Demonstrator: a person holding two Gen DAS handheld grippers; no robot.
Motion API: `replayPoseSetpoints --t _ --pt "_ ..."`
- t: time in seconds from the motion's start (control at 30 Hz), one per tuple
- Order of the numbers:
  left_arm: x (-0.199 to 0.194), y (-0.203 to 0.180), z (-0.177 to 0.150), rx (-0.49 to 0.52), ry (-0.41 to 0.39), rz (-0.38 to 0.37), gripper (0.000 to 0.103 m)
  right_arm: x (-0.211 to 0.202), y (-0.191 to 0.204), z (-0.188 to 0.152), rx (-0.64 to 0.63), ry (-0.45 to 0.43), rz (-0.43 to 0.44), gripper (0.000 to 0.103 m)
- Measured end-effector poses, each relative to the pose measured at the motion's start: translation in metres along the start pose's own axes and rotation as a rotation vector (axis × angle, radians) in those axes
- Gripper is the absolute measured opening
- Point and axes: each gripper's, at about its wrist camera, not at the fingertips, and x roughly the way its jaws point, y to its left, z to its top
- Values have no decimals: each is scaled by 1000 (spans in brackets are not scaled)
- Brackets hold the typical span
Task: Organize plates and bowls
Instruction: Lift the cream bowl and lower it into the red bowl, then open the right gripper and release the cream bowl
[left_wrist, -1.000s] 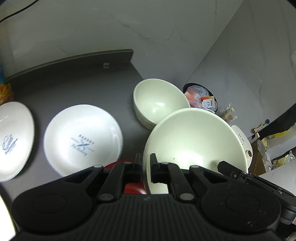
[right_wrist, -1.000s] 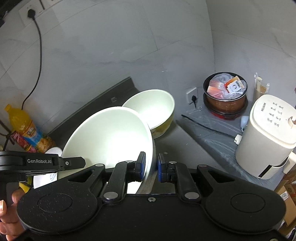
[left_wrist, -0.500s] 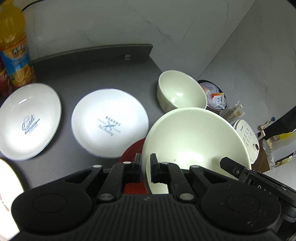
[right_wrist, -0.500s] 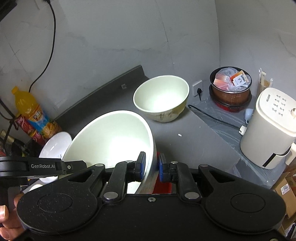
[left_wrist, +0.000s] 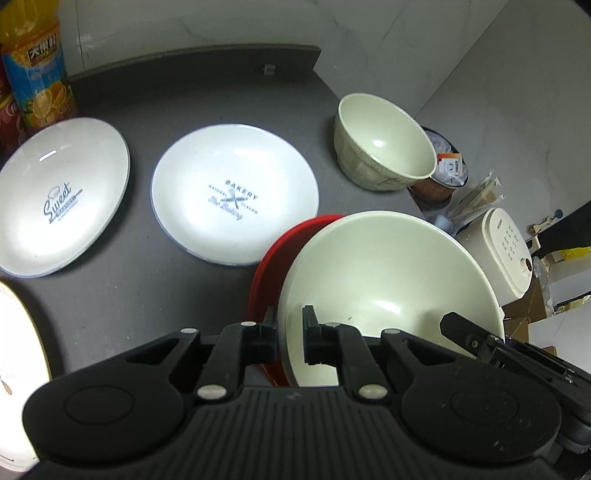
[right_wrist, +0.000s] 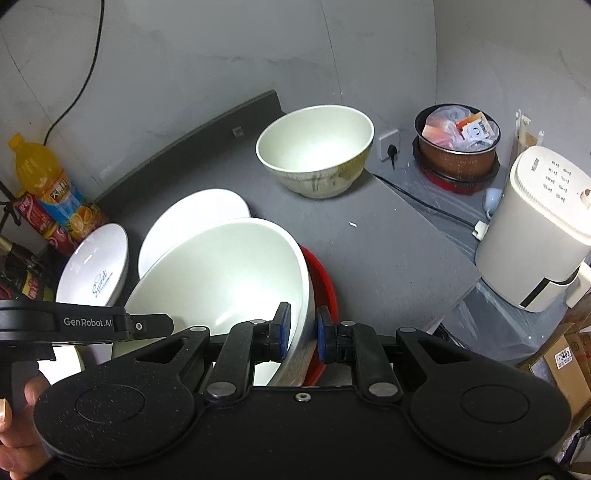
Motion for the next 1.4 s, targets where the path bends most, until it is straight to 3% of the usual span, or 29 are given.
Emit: replayPoseSetpoints --t 0.6,0.7,0.77,1.03,1.17,1.27,1.37,1.4 --pt "25 1 11 -7 58 59 11 27 -5 6 -46 71 32 19" --pt "24 2 14 -24 72 54 11 30 -3 6 -71 74 10 13" --pt "22 5 16 -49 83 40 15 31 -3 5 -68 75 -2 8" --pt "12 7 18 -72 92 15 20 30 -3 6 -69 59 -16 9" --pt "-3 7 19 -58 39 28 34 33 -2 6 -75 81 -27 9" --pt "-15 7 22 -55 5 20 37 30 -1 10 -56 95 -10 18" --pt "-22 8 23 -51 -17 36 41 17 1 12 -50 54 21 41" --pt "-24 8 23 -52 -22 38 42 12 3 14 -58 40 14 53"
